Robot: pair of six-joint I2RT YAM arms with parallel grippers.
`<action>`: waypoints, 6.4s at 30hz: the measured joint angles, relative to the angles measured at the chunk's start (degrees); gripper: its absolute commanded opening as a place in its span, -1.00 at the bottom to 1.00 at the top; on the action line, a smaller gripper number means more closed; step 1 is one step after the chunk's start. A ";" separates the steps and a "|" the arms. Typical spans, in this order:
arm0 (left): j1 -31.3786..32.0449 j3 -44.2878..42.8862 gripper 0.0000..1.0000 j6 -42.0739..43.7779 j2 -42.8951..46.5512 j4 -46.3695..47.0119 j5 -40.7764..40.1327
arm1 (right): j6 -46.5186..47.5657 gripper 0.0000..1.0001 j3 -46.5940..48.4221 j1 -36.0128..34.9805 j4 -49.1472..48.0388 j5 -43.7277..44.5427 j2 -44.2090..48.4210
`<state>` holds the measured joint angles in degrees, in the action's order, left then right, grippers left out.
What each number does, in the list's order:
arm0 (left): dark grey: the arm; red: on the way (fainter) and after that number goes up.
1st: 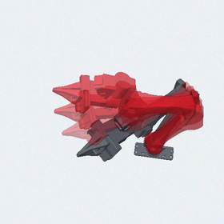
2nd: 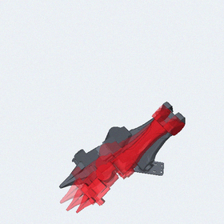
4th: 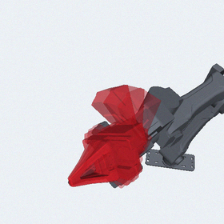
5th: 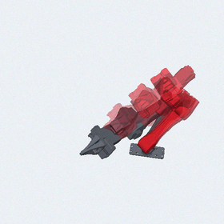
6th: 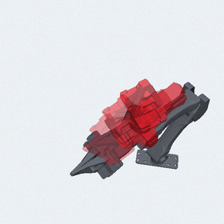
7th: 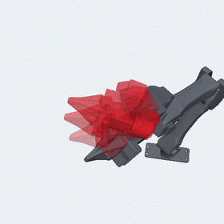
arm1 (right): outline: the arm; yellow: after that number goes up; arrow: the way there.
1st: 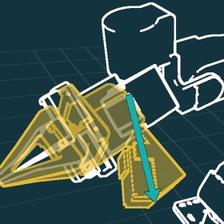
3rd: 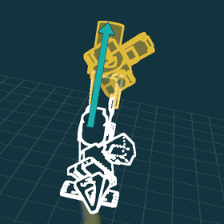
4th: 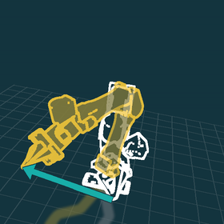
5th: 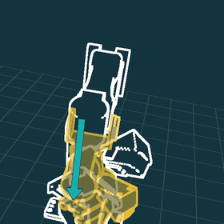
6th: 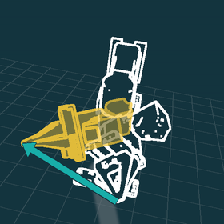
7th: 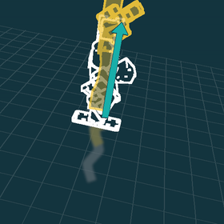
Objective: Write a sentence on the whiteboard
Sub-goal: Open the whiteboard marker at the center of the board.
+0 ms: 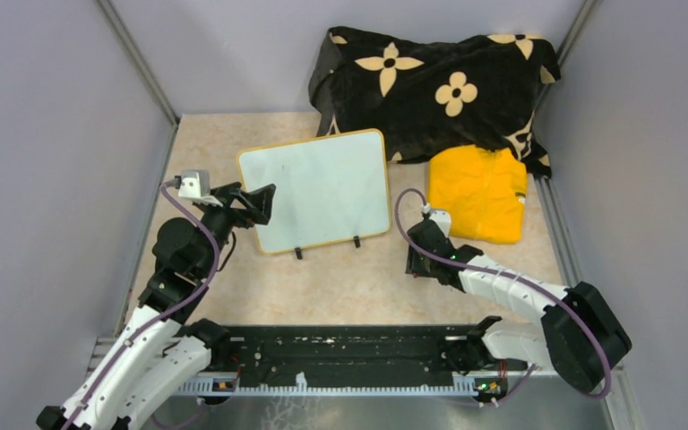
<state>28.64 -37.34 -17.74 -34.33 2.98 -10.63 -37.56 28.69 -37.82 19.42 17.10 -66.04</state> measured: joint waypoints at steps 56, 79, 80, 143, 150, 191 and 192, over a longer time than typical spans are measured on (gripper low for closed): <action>0.52 0.00 0.97 -0.28 2.10 0.04 -0.28 | 14.53 -0.53 15.23 11.50 2.40 -10.54 -19.52; 0.72 0.04 0.97 -0.48 0.55 0.07 -0.20 | 14.05 -1.00 14.49 11.76 6.43 -11.04 -9.35; 0.87 0.17 0.97 -0.66 0.11 0.28 -0.13 | 13.90 -1.00 14.49 11.74 6.93 -11.47 -6.29; 2.49 -4.50 0.97 -17.81 -17.11 14.27 46.90 | 16.41 -1.00 14.53 -7.21 -30.08 -36.70 13.99; 2.49 -5.31 0.93 -18.64 -20.96 18.14 51.17 | 17.11 -1.00 14.53 -9.14 -30.10 -37.35 12.94; 2.23 -6.43 -1.00 -23.85 -26.97 29.20 59.39 | 15.34 -0.17 14.93 -11.54 -30.73 -37.42 11.02; 2.27 -6.36 -1.00 -24.02 -26.77 29.11 59.65 | 14.67 -0.10 14.93 -11.58 -31.19 -37.40 11.02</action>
<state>30.92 -43.70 -41.76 -61.10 32.10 49.01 -22.90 43.62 -49.41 -11.77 -20.29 -55.02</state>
